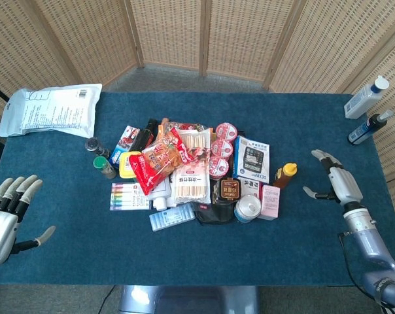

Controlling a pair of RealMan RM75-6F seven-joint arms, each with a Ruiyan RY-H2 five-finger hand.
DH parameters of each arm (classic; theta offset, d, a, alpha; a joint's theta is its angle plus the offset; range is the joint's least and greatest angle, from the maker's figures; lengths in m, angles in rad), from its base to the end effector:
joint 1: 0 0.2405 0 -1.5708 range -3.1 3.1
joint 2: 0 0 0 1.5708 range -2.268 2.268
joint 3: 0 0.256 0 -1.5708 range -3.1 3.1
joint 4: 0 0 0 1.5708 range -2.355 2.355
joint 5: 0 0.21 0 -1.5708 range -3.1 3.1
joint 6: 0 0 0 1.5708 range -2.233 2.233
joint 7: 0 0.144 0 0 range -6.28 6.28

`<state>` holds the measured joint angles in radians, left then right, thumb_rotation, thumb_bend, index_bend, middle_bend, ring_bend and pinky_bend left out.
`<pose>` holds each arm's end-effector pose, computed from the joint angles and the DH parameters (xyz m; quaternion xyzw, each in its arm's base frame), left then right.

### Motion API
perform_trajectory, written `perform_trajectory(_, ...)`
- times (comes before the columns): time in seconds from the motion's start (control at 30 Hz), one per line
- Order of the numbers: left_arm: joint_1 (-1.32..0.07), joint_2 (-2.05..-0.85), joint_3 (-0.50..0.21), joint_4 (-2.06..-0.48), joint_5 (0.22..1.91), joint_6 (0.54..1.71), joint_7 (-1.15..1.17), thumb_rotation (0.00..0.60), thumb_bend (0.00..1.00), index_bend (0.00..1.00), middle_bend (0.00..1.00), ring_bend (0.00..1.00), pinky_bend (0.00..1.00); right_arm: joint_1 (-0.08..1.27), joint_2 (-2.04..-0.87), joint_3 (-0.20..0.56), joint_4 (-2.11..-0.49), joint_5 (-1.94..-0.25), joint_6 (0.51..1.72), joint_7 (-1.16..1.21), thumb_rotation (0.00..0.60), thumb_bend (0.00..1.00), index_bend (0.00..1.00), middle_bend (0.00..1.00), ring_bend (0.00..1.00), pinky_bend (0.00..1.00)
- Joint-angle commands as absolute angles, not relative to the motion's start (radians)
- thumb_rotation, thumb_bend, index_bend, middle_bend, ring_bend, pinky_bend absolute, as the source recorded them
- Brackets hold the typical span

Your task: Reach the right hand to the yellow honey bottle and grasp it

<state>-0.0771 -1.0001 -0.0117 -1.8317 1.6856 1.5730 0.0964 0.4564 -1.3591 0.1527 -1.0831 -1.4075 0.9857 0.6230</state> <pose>-0.2508 0.1652 0.1755 -0.6324 -0.3341 -0.4392 0.5437 -0.3333 -0.3359 0.1057 0.5615 -0.5374 0.4346 0.4550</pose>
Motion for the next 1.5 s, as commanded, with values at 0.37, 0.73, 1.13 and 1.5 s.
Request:
perform_trajectory(0.37, -0.074, -0.989, -0.013, -1.865, 1.684, 1.574, 0.136, 0.423, 0.28, 0.0, 0.05, 0.03, 0.0, 0.525, -1.454, 0.131, -0.939, -1.442, 0.93, 0.729, 0.556, 0.27, 0.0, 0.03, 0.0, 0.0)
perform_trajectory(0.73, -0.054, -0.99, -0.008, -1.855, 1.677, 1.596, 0.131, 0.423, 0.28, 0.0, 0.05, 0.0, 0.0, 0.573, -1.508, 0.119, -0.877, -1.458, 0.896, 0.776, 0.555, 0.27, 0.0, 0.04, 0.0, 0.0)
perform_trajectory(1.13, -0.021, -0.986, -0.002, -1.845, 1.661, 1.629, 0.126, 0.424, 0.28, 0.0, 0.05, 0.0, 0.0, 0.647, -1.572, 0.13, -0.81, -1.462, 0.854, 0.83, 0.6, 0.27, 0.0, 0.23, 0.02, 0.0)
perform_trajectory(1.5, -0.01, -0.992, -0.002, -1.828, 1.64, 1.628, 0.116, 0.422, 0.28, 0.0, 0.05, 0.0, 0.0, 0.661, -1.626, 0.136, -0.728, -1.452, 0.871, 0.893, 0.6, 0.31, 0.59, 1.0, 0.83, 0.49)
